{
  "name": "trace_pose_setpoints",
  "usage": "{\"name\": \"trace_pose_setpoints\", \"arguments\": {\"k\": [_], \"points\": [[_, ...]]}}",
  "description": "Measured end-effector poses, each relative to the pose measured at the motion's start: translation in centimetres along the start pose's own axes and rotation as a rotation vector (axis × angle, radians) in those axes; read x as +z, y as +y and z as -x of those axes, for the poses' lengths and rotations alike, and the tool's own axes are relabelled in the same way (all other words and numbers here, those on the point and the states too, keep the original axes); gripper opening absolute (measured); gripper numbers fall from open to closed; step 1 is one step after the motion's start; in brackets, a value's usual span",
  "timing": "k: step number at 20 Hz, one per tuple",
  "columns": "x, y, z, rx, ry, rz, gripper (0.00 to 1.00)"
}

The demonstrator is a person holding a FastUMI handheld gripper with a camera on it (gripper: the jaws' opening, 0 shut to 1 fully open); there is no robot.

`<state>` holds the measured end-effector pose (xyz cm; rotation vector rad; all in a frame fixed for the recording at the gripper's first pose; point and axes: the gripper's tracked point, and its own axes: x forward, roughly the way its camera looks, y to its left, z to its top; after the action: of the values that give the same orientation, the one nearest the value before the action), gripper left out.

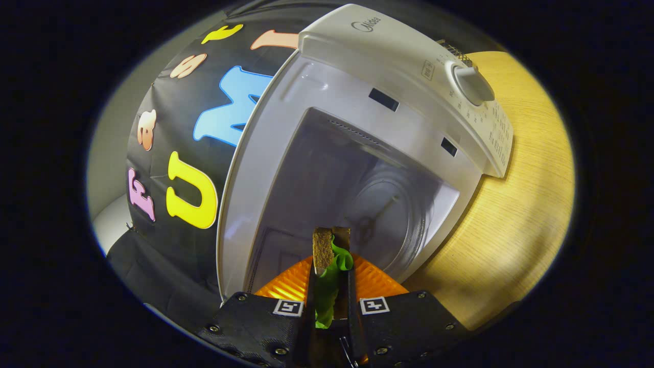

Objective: Open the microwave, put the food inside, and close the microwave door.

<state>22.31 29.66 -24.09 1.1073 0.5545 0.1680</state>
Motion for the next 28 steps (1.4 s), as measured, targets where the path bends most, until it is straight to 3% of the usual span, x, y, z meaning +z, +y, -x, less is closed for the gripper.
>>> {"name": "trace_pose_setpoints", "arguments": {"k": [5,12,15,18,20,28], "points": [[0.6,-1.4,-1.9,-0.039,-0.039,-0.023,0.26],[0.1,-2.6,-2.8,-0.096,-0.033,0.053,0.26],[0.1,-2.9,-2.5,-0.144,-0.027,0.165,0.38],[0.2,-2.6,-1.7,-0.152,-0.009,0.253,0.60],[0.9,-3.0,-0.9,-0.183,-0.024,0.310,0.96],[1.2,-0.7,4.9,-0.132,0.033,0.498,0.97]]}}
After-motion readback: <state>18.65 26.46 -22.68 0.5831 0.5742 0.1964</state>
